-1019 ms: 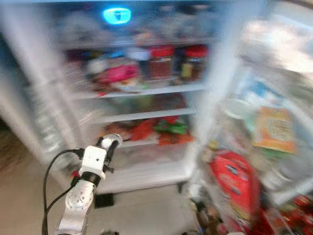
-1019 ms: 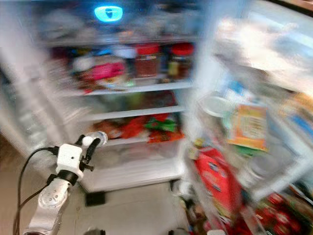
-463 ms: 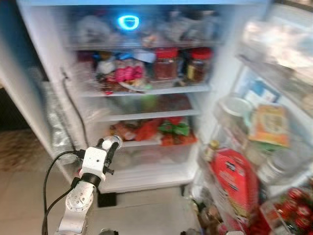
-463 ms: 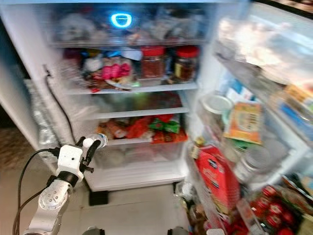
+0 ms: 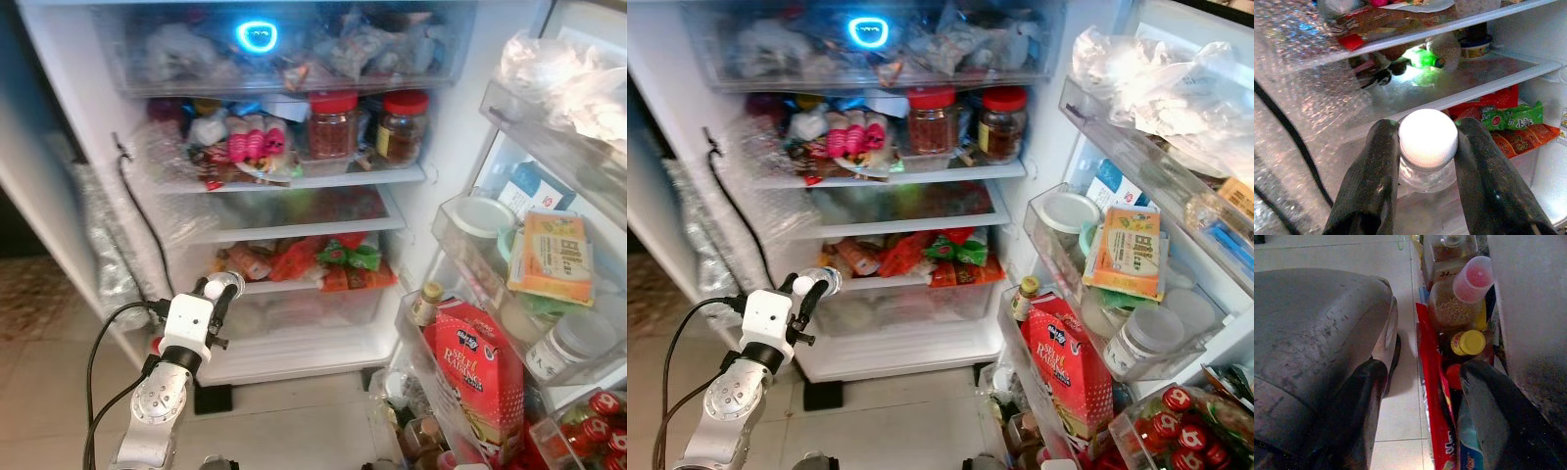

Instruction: Restocking fridge

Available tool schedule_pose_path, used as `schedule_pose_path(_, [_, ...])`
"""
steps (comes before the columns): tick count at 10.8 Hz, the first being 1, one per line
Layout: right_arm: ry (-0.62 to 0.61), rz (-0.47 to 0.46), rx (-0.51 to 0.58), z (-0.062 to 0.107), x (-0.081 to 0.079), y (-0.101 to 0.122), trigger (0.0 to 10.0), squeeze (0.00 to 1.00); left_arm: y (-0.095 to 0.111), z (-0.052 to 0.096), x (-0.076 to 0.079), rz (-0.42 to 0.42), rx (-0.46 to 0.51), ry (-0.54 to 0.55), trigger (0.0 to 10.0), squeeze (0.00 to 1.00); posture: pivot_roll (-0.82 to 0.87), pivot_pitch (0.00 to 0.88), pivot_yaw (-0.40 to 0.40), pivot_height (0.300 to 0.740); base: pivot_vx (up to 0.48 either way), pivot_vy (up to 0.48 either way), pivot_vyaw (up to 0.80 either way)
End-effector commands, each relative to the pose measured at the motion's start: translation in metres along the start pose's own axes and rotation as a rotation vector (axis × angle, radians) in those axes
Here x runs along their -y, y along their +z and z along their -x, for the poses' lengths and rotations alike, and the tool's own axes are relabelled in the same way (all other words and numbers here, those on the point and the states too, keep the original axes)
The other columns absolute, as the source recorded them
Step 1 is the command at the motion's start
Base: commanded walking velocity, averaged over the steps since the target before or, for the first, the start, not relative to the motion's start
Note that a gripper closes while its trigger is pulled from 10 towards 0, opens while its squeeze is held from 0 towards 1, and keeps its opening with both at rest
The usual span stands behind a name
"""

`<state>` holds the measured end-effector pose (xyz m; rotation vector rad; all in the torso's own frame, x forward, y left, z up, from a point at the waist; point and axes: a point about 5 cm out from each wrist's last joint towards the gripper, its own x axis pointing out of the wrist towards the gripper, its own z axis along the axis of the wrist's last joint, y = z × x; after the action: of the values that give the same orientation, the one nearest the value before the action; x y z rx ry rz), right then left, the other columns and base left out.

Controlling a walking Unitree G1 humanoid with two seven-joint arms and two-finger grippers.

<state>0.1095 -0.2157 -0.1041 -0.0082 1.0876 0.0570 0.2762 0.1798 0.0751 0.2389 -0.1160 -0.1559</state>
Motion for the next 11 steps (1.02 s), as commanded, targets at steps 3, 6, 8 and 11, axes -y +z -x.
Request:
schedule_pose_path(3, [0.037,0.005,-0.012,-0.0017,-0.0093,-0.0014,10.0,0.00,0.0060,-0.0072,0.0029,0.007,0.009,-0.015,10.0,0.00,-0.17,0.000,-0.019,0.658,0.000,0.000,0.00])
schedule_pose_path(6, [0.039,-0.001,-0.013,-0.0018,-0.0100,-0.0018,10.0,0.00,0.0058,-0.0080,0.0030,0.006,0.006,-0.015,10.0,0.00,-0.17,0.000,-0.016,0.658,0.000,0.000,0.00])
schedule_pose_path(8, [0.040,0.022,-0.012,-0.0021,-0.0107,-0.0008,10.0,0.00,0.0058,-0.0088,0.0021,0.001,0.003,-0.014,10.0,0.00,-0.16,0.000,-0.014,0.658,0.124,0.000,0.30])
schedule_pose_path(11, [0.044,0.005,-0.011,-0.0022,-0.0115,-0.0009,10.0,0.00,0.0056,-0.0092,0.0018,-0.003,-0.001,-0.013,10.0,0.00,-0.16,0.000,-0.012,0.658,0.255,0.000,0.20])
